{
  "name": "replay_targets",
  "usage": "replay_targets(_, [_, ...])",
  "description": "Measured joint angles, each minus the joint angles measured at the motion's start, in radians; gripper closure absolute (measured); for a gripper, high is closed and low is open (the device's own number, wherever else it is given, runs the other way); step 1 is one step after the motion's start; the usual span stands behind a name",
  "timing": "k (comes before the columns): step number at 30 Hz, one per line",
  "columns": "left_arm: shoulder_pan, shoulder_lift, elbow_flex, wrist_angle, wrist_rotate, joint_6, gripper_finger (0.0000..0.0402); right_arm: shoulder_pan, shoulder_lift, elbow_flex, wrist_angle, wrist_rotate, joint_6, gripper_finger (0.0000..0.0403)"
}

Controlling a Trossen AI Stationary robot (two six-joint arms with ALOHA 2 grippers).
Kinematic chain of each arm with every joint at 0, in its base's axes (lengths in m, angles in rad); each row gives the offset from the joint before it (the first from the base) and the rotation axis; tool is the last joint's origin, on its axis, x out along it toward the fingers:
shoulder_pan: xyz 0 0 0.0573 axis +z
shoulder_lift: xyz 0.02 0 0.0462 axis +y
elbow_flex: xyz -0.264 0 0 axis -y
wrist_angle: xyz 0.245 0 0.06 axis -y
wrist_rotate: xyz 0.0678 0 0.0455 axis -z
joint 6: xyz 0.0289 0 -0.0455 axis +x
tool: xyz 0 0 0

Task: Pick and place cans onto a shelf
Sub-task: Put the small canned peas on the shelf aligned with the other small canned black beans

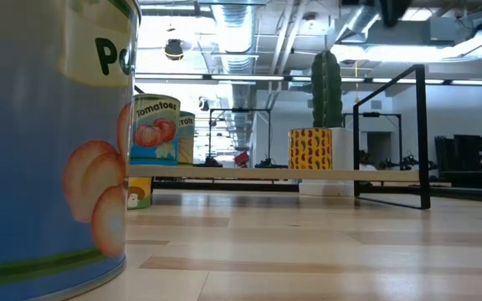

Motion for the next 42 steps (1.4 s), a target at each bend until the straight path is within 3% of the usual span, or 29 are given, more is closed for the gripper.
replay_targets(9, [0.132,-0.133,0.07,-0.065,-0.111,0.211,0.0401,0.047,-0.209,0.088,-0.074,0.025,0.186,0.0322])
replay_targets(16, [0.368,-0.153,0.094,-0.039,-0.194,0.52,0.0401,0.175,-0.344,0.088,-0.076,0.298,0.427,0.0322])
replay_targets(19, [0.475,-0.157,0.099,0.054,-0.197,0.672,0.0401,0.232,-0.368,0.088,-0.079,0.415,0.512,0.0322])
replay_targets(26, [0.688,-0.161,0.099,0.194,-0.127,0.98,0.0401,0.328,-0.366,0.087,-0.082,0.542,0.643,0.0322])
replay_targets(42, [0.98,-0.157,0.099,0.26,-0.04,1.351,0.0401,0.349,-0.349,-0.027,-0.083,0.719,0.943,0.0322])
